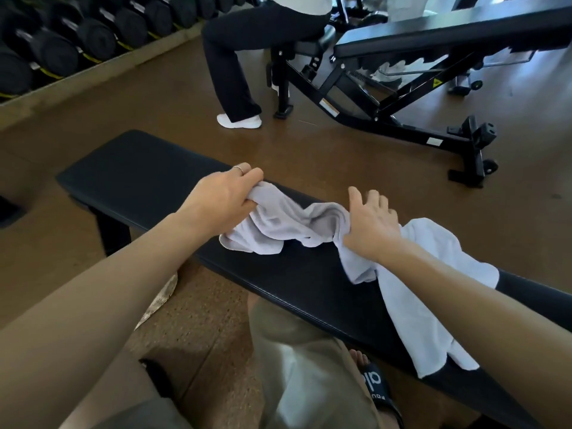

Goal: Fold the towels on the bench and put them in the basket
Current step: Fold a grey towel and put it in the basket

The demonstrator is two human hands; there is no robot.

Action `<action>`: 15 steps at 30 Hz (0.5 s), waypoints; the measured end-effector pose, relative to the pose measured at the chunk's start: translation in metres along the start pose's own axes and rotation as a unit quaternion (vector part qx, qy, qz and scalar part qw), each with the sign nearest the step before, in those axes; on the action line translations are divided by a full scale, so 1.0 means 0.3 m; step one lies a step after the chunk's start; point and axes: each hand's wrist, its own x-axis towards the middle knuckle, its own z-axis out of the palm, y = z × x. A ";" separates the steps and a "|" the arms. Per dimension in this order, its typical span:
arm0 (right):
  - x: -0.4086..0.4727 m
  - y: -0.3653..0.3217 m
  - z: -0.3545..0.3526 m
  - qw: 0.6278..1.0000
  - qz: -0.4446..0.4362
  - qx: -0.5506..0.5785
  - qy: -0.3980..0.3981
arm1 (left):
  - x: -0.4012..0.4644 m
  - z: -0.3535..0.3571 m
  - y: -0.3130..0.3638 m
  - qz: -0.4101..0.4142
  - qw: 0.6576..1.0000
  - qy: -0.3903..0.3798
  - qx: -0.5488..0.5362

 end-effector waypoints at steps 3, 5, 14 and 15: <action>-0.027 -0.075 -0.016 0.976 -0.116 0.182 -0.005 | 0.003 0.003 -0.004 -0.030 0.996 0.038 -0.070; -0.047 -0.168 -0.017 0.949 -0.176 0.259 -0.037 | 0.016 -0.007 0.024 -0.046 0.992 0.047 -0.105; 0.013 -0.236 0.028 0.957 -0.164 0.214 0.104 | -0.008 -0.090 0.009 -0.057 0.994 -0.052 0.076; 0.020 -0.226 0.023 0.951 -0.179 0.237 0.083 | -0.012 -0.095 -0.005 -0.062 0.991 -0.059 0.100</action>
